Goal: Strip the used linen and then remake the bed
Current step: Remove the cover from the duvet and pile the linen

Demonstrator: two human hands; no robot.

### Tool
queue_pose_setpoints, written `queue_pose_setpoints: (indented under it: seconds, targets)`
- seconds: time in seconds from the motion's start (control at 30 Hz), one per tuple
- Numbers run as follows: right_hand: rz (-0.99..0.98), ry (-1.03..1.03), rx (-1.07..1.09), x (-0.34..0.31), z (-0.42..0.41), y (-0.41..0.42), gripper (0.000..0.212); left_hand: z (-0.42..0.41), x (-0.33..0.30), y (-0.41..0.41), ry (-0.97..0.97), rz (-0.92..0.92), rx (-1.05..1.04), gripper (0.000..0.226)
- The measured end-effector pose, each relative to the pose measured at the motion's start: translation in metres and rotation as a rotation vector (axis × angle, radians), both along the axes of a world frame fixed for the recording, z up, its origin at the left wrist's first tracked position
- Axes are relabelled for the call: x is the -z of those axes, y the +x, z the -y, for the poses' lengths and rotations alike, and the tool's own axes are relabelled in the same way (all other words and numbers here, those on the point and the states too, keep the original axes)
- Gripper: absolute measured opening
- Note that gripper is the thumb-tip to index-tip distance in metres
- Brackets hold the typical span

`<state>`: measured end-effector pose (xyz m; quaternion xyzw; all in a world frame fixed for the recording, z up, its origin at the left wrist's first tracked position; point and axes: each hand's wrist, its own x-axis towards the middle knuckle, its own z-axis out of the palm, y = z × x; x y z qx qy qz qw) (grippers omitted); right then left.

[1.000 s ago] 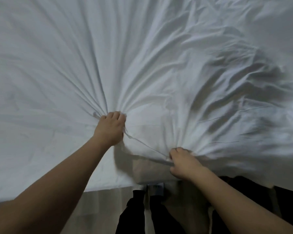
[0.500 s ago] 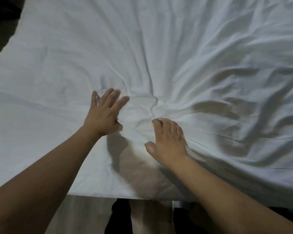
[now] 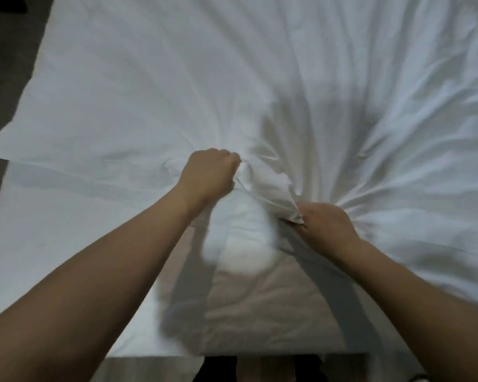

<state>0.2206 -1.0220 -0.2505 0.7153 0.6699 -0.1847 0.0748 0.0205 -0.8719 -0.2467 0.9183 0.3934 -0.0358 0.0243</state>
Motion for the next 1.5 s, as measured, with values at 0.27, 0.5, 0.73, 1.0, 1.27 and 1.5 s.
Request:
queue_pose_setpoints:
  seconds: [0.27, 0.5, 0.73, 1.0, 1.27, 1.5]
  targets:
    - [-0.012, -0.009, -0.098, -0.013, 0.014, -0.006, 0.068, 0.032, 0.009, -0.112, -0.109, -0.055, 0.064, 0.049]
    - [0.014, 0.234, 0.05, 0.026, 0.005, -0.075, 0.088, 0.02, 0.008, -0.121, 0.096, -0.219, -0.084, 0.074]
    - [0.034, 0.212, 0.093, 0.031, 0.003, -0.089, 0.123, -0.005, 0.004, -0.117, 0.025, 0.177, -0.119, 0.014]
    - [-0.019, 0.226, 0.123, 0.046, -0.037, -0.142, 0.137, -0.005, 0.035, -0.184, 0.03, -0.165, 0.026, 0.083]
    - [0.117, 0.217, 0.101, 0.054, -0.09, -0.242, 0.113, -0.093, 0.05, -0.3, 0.084, -0.106, 0.262, 0.07]
    - [0.233, 0.096, 0.299, 0.041, -0.111, -0.316, 0.062, -0.143, 0.028, -0.333, 0.029, 0.077, 0.234, 0.015]
